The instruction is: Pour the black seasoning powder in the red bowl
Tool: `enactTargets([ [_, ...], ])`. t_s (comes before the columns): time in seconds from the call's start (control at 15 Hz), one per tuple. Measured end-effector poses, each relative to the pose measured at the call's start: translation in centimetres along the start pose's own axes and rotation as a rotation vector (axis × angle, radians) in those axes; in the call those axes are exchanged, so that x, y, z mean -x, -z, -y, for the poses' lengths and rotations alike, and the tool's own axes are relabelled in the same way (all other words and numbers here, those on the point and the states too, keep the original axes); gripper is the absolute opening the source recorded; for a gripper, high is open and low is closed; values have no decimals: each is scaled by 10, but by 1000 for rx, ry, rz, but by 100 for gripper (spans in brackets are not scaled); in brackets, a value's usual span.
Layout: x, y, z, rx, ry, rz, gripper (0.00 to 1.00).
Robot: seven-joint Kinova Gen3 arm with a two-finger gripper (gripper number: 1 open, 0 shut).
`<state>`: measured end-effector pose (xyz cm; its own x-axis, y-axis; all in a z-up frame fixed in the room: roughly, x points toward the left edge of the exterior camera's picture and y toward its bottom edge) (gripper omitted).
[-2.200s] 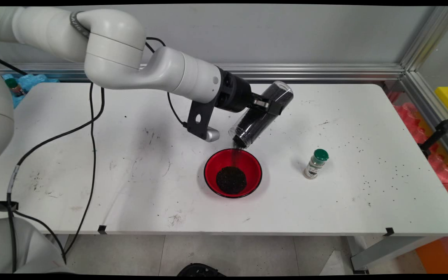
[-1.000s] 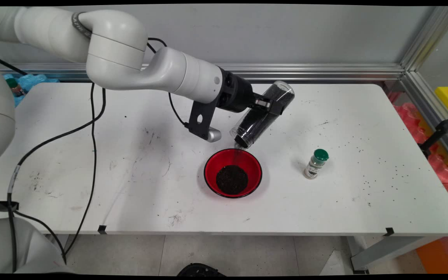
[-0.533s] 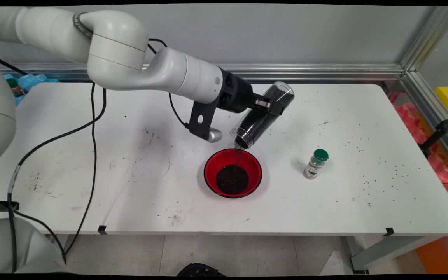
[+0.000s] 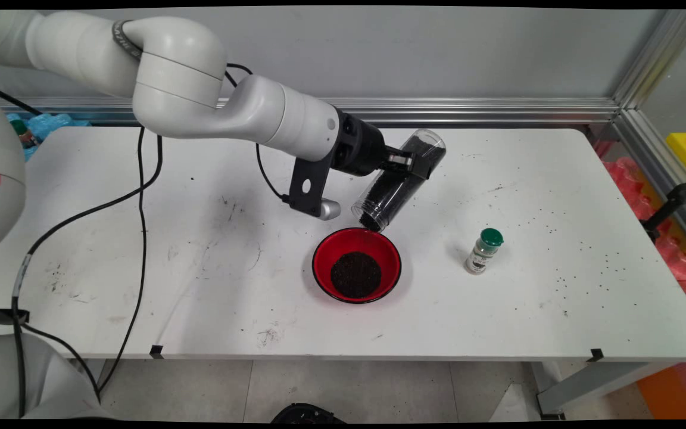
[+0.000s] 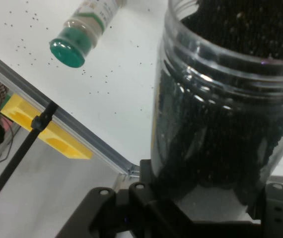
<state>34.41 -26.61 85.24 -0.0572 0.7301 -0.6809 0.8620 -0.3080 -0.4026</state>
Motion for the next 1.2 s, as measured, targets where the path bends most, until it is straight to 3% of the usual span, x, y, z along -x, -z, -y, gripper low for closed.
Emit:
enactTargets([
  [0.4, -1, -1, -5, 14, 102, -23, 0],
  [1.2, 5, 4, -12, 49, 447, -91, 0],
])
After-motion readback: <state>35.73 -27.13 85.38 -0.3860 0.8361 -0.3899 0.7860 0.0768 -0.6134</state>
